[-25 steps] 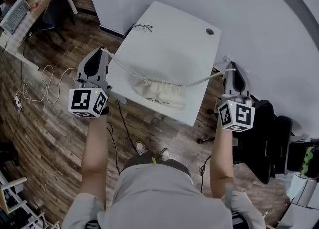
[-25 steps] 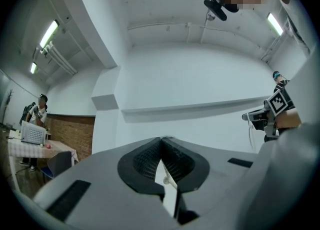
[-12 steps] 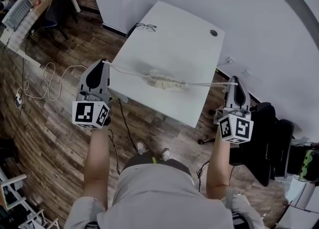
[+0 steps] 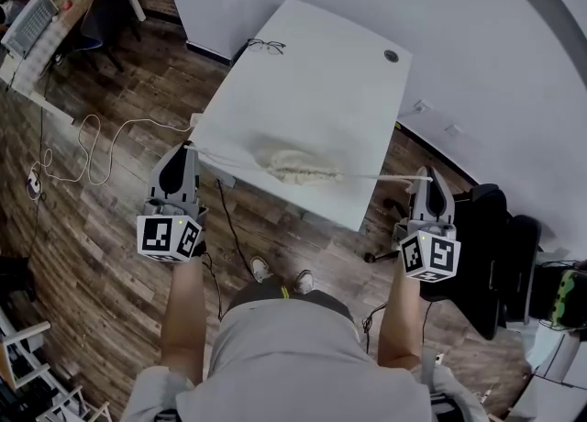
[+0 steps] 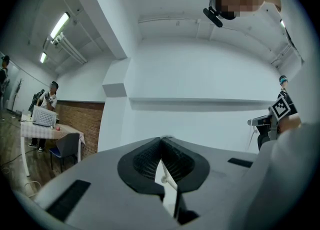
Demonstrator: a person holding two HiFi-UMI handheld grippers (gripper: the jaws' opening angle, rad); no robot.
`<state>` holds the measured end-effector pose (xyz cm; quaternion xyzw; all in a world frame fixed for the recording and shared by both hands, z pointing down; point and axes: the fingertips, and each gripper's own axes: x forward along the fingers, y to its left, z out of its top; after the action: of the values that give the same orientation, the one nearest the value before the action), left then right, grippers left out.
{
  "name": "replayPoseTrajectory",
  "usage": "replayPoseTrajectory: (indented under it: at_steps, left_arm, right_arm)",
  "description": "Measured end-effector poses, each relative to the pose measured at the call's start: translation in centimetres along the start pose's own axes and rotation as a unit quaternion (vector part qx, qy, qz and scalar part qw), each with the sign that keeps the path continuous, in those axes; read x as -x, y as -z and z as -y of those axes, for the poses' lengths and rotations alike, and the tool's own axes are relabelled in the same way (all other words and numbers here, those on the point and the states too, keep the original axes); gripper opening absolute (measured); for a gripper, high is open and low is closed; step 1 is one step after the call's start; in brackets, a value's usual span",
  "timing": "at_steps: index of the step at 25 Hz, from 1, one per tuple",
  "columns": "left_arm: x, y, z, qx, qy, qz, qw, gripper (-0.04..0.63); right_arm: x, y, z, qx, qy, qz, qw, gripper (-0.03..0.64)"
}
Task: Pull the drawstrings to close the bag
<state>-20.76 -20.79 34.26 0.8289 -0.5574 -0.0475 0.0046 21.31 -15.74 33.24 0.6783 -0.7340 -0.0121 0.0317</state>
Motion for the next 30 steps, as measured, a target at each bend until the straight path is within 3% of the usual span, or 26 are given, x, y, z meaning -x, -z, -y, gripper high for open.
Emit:
replayPoseTrajectory:
  at_steps: [4, 10, 15, 20, 30]
  left_arm:
    - [1.1, -0.6, 2.5, 0.014, 0.004, 0.012, 0.9998, 0.017]
    - [1.3, -2.6, 9.5, 0.010, 0.070, 0.022, 0.9973, 0.018]
    - [1.4, -5.3, 12.4, 0.005, 0.096, 0.043, 0.9945, 0.018]
    - [2.2, -7.9, 12.3, -0.007, 0.096, 0.061, 0.9935, 0.017]
    - [4.7, -9.6, 9.8, -0.013, 0.057, 0.065, 0.9961, 0.017]
  right_arm:
    - [1.4, -0.2, -0.8, -0.015, -0.006, 0.001, 1.000, 0.037]
    - [2.6, -2.8, -3.8, -0.020, -0.047, 0.030, 0.998, 0.037]
    - [3.5, -5.4, -4.0, -0.025, -0.065, 0.053, 0.996, 0.037]
    - [4.6, -7.6, -3.3, -0.024, -0.076, 0.071, 0.994, 0.037]
    - [6.3, -8.9, -1.4, -0.006, -0.065, 0.084, 0.994, 0.037]
